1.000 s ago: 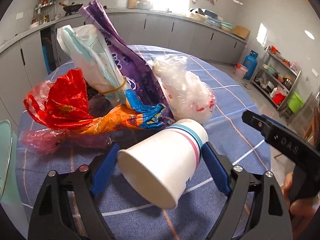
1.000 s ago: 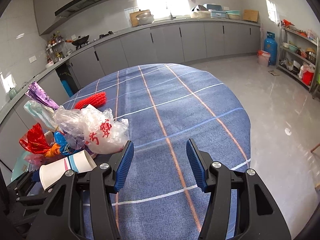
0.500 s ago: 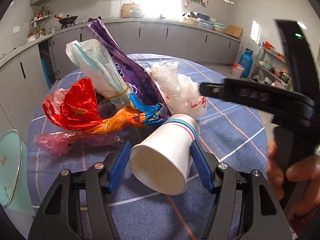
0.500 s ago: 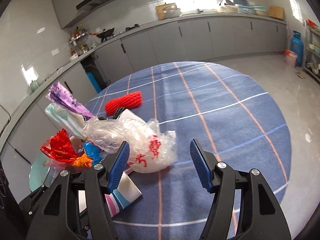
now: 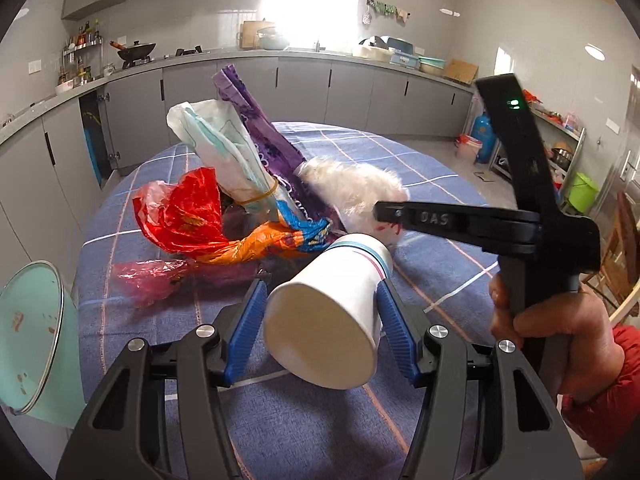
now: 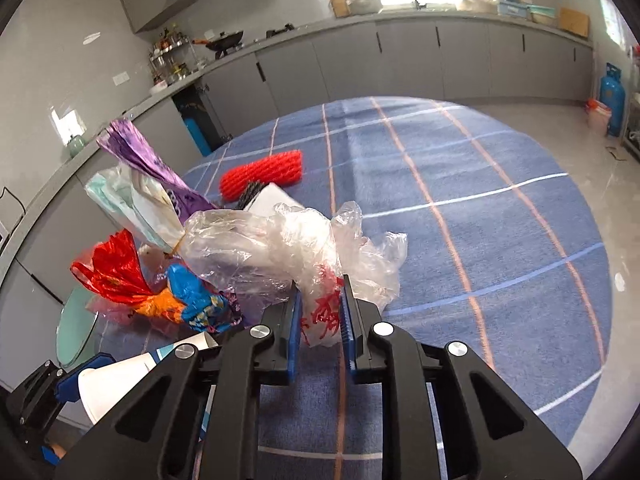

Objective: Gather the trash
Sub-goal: 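Grasp the clear plastic bag with red print with the right tool, then carry the paper cup and clear bag with both tools over the teal bin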

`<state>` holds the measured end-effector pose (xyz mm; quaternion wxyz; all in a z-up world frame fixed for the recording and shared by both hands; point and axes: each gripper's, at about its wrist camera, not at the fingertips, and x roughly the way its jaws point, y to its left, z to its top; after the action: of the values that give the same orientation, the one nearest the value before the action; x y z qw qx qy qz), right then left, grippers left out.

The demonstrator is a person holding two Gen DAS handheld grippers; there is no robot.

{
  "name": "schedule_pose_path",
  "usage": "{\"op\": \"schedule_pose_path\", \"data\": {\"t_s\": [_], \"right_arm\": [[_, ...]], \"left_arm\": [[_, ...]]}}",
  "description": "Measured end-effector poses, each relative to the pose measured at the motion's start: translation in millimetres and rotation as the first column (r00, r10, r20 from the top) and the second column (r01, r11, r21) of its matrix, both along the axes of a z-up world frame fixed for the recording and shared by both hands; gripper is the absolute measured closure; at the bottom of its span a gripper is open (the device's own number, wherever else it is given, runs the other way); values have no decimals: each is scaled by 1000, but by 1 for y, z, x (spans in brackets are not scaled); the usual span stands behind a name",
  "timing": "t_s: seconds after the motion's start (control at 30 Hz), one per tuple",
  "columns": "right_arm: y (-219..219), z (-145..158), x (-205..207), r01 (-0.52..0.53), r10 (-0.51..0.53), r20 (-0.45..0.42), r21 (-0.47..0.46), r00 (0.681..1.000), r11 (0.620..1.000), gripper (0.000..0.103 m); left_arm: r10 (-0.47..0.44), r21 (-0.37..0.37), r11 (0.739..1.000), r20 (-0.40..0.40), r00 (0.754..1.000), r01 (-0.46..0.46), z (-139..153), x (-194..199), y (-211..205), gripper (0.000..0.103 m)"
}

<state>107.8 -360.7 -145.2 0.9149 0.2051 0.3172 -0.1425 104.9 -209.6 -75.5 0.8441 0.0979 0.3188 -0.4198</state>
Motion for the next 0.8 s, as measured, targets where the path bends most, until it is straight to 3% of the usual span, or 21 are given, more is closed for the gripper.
{"op": "schedule_pose_path", "data": {"t_s": [0.2,0.33,0.63,0.8], "right_arm": [[-2,32,-36,105,-97,107,-66,989,992,85],[0,41,-42,118,-109,122,-71,987,990,85],[44,58,-21,23,-7,153,-107,988,994,85],[89,66,1,-75,98,162,-140,982,987,85]], "left_arm": [[-39,-44,998,42,998,41,17,-14,11,46],[-19,-86,996,64,998,25,33,-14,24,46],[182,-171,972,110,977,-161,67,-1,86,46],[326,-195,934,117,938,-300,76,13,132,45]]}}
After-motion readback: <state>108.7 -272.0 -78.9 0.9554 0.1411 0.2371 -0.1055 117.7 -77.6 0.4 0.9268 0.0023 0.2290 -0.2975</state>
